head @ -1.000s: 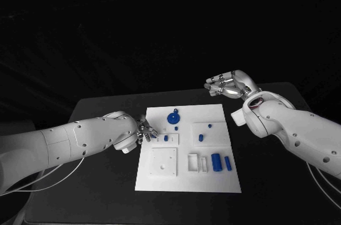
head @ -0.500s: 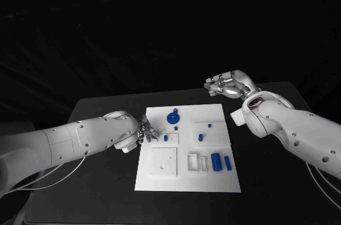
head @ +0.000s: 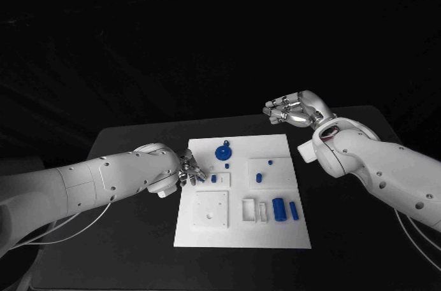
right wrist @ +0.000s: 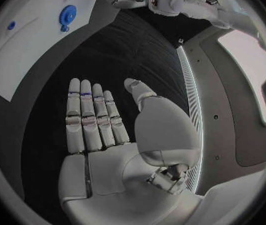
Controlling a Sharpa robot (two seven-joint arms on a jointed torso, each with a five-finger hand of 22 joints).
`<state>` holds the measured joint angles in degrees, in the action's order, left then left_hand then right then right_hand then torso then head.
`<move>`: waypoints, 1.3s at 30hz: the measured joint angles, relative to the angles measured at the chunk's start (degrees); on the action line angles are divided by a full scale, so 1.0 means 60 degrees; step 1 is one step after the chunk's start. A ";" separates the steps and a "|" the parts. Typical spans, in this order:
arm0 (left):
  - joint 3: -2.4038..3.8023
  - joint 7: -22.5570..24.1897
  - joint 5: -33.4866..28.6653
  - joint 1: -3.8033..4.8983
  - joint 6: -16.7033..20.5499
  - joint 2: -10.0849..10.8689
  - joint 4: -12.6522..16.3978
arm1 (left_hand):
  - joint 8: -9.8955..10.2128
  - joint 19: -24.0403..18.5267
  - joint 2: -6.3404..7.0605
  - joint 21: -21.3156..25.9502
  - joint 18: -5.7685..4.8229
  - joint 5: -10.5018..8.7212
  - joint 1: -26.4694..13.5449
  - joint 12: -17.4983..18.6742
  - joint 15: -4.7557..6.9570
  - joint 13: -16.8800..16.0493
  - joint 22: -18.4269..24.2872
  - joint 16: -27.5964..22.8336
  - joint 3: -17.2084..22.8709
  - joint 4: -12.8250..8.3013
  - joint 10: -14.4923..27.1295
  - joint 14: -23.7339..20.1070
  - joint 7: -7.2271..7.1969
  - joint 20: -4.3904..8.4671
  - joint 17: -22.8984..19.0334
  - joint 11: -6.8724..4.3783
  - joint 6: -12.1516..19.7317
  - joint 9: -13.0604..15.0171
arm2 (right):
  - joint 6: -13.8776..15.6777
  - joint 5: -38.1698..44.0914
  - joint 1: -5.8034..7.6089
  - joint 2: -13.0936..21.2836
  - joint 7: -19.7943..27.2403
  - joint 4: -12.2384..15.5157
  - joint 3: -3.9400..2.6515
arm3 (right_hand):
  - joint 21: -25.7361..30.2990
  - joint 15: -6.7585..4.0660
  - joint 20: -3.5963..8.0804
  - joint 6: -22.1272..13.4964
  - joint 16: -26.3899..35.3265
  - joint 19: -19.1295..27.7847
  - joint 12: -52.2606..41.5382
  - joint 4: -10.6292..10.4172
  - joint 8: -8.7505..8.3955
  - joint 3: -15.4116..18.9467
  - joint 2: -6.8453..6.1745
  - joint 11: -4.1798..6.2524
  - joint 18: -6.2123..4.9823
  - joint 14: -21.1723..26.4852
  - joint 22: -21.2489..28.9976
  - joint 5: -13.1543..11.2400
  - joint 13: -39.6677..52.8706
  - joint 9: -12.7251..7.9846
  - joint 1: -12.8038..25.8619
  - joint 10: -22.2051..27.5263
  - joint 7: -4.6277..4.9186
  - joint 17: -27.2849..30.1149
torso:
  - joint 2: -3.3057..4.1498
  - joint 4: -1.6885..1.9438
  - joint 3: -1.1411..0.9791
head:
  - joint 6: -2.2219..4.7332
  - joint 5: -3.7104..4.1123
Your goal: Assemble the parts on the task board
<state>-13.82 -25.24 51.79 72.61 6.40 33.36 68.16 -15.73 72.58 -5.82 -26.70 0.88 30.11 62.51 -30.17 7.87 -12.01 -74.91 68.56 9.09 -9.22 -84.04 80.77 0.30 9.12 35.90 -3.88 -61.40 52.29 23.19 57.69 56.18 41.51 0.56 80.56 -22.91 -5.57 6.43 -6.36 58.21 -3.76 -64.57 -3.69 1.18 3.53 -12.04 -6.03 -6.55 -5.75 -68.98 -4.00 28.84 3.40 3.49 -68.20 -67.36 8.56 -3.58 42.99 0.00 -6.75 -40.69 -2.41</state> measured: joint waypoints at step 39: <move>0.0026 0.0343 0.0707 -0.0057 -0.0436 -0.0165 -0.0273 | -0.0032 -0.0036 0.0102 0.0038 0.0000 -0.0169 0.0124 0.0076 -0.0035 -0.0040 -0.0005 0.0000 -0.0093 0.0147 0.0000 -0.0035 -0.0021 -0.0035 -0.0070 0.0000 0.0021 0.0492 | 0.0000 -0.0002 -0.0011 -0.0016 -0.0002 -0.0019 0.0000 | 0.0000 0.0000 0.0001 -0.0028 0.0000 -0.0001 0.0000 -0.0026 0.0000 0.0025 0.0000 0.0000 0.0000 0.0000 -0.0001 0.0048 0.0000 0.0000 0.0000 0.0000 0.0028 0.0000 | 0.0011 0.0007 0.0015 | 0.0019 0.0046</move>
<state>-13.67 -23.18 56.03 72.27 3.79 32.36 66.52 -15.92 72.36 -5.21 -26.48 0.88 29.10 63.26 -29.71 7.66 -12.25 -74.93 68.56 8.53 -8.34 -84.04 80.56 0.18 8.91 35.48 -3.88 -61.27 55.25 23.18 57.68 56.12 41.42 0.55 80.45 -22.91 -5.57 6.43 -6.36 58.04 -3.76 -64.58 -3.69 1.02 3.53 -11.88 -6.03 -6.55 -5.76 -68.98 -4.01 29.13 3.40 3.49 -68.20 -67.36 8.73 -3.58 43.06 0.04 -6.66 -40.58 -2.14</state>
